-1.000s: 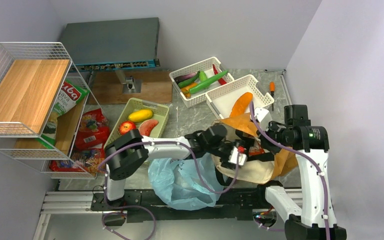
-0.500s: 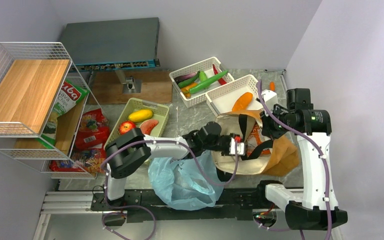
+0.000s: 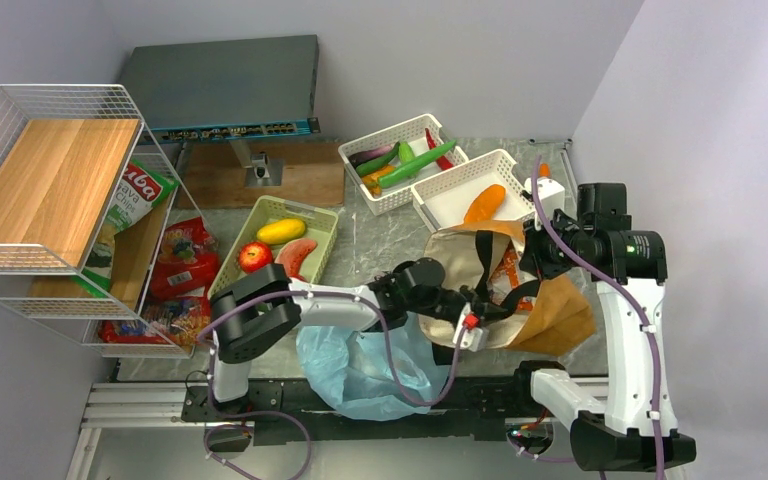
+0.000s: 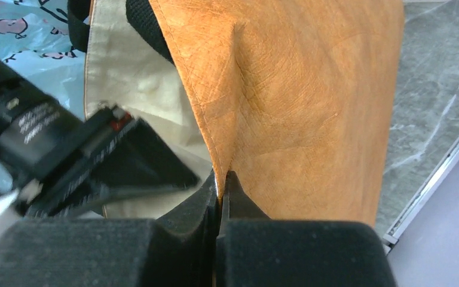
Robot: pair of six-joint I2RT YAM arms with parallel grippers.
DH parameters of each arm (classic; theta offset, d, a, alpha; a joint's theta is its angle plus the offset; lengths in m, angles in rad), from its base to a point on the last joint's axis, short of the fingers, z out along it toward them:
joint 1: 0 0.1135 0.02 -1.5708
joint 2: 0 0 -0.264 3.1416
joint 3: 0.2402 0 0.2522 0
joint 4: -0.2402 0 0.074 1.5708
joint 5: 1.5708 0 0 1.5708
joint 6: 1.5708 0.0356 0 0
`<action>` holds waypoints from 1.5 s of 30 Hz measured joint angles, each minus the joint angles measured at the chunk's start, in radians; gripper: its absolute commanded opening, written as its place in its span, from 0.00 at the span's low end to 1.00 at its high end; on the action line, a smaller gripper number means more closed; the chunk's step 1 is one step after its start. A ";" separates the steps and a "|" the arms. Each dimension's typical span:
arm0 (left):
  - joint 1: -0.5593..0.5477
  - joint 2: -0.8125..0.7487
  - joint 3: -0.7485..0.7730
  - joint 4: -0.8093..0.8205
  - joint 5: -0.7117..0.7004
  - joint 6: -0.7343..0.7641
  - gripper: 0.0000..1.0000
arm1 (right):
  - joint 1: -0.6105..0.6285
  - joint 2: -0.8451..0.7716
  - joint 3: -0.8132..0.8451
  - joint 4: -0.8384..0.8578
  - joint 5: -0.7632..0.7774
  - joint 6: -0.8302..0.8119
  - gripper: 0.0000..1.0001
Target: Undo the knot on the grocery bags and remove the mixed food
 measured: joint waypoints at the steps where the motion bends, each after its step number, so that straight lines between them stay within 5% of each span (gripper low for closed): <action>1: -0.009 0.010 0.042 -0.006 0.018 0.015 0.27 | 0.000 0.002 -0.003 0.000 -0.004 0.006 0.00; 7: -0.054 0.137 0.252 0.019 -0.006 0.093 0.65 | 0.000 0.013 -0.005 -0.002 -0.017 0.018 0.00; 10: -0.051 0.204 0.258 0.020 -0.069 0.112 0.67 | 0.000 0.012 -0.005 -0.010 -0.016 0.014 0.00; 14: -0.034 0.277 0.277 -0.044 -0.127 0.160 0.57 | 0.000 0.013 -0.005 -0.028 -0.010 0.003 0.00; 21: -0.030 0.343 0.368 -0.158 -0.250 0.315 0.85 | 0.000 0.016 -0.015 -0.061 0.002 -0.024 0.00; 38: -0.027 0.384 0.435 -0.316 -0.335 0.740 0.89 | 0.055 0.114 0.066 -0.172 -0.203 -0.134 0.00; 41: -0.029 0.383 0.435 -0.336 -0.354 0.778 0.99 | 0.079 0.129 0.081 -0.180 -0.259 -0.127 0.00; 45: -0.029 0.339 0.388 -0.372 -0.378 0.810 0.99 | 0.114 0.140 0.095 -0.170 -0.331 -0.067 0.00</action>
